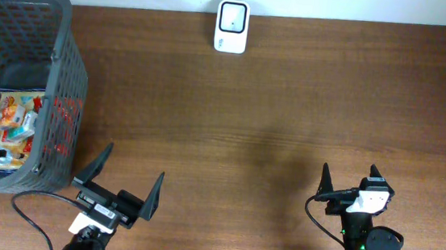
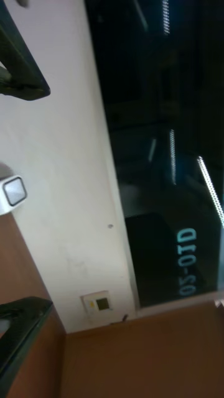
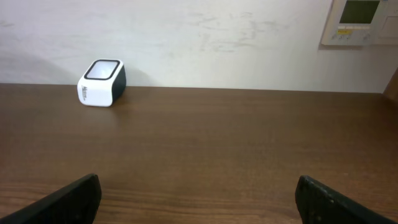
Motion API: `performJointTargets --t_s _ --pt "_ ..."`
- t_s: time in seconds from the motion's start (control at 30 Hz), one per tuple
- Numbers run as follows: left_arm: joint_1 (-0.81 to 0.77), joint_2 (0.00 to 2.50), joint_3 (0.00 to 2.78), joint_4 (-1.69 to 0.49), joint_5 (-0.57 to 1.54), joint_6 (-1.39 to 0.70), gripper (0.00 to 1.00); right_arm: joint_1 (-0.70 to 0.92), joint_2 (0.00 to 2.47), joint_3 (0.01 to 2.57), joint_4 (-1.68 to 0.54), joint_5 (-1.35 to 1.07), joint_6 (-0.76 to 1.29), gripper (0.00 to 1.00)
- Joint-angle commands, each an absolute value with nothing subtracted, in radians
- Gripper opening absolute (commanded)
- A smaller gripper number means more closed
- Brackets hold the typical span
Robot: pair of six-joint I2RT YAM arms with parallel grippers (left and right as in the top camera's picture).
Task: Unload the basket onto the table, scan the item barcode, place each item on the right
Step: 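Reach the left gripper into the basket and grasp the orange Kleenex tissue pack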
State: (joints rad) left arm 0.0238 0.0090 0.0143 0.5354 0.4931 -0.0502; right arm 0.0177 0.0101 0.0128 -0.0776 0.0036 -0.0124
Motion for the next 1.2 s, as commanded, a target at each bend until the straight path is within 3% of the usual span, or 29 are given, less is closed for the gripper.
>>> performJointTargets --t_s 0.0,0.07,0.2,0.3,0.4,0.53,0.6,0.7,0.77,0.9,0.97,1.17 --pt "0.027 0.023 0.112 0.545 0.461 -0.054 0.99 0.02 0.004 0.006 -0.082 0.012 -0.019 0.99" --pt "0.027 0.08 0.231 0.521 0.447 0.064 0.99 0.02 0.004 0.006 -0.082 0.012 -0.019 0.99" --pt "0.027 0.429 0.689 0.054 0.179 0.176 0.99 0.02 0.004 0.006 -0.082 0.012 -0.019 0.99" --pt "0.027 0.736 0.966 -0.107 0.356 0.189 0.99 0.02 0.004 0.006 -0.082 0.012 -0.019 0.99" --pt "0.029 0.936 1.121 -0.167 0.092 0.166 0.99 0.02 0.004 0.006 -0.082 0.012 -0.019 0.99" --pt "0.171 1.361 1.776 -0.833 0.022 0.144 0.99 0.02 0.004 0.006 -0.082 0.012 -0.019 0.99" --pt "0.304 1.55 2.048 -1.051 0.022 0.077 0.99 0.02 0.004 0.006 -0.082 0.012 -0.019 0.99" --pt "0.487 1.642 2.1 -1.121 0.046 -0.263 0.99 0.02 0.004 0.006 -0.082 0.012 -0.019 0.99" --pt "0.588 1.689 2.095 -1.238 0.105 -0.287 0.99 0.02 0.004 0.006 -0.082 0.012 -0.019 0.99" --pt "0.618 1.792 2.059 -1.34 0.027 -0.297 1.0 0.02 0.004 0.006 -0.082 0.012 -0.019 0.99" --pt "0.618 1.869 2.056 -1.379 -0.091 -0.398 0.75 0.02 0.004 0.006 -0.082 0.012 -0.019 0.99" --pt "0.617 2.058 2.056 -1.341 -0.113 -0.406 0.71 0.02 0.004 0.006 -0.082 0.012 -0.019 0.99"
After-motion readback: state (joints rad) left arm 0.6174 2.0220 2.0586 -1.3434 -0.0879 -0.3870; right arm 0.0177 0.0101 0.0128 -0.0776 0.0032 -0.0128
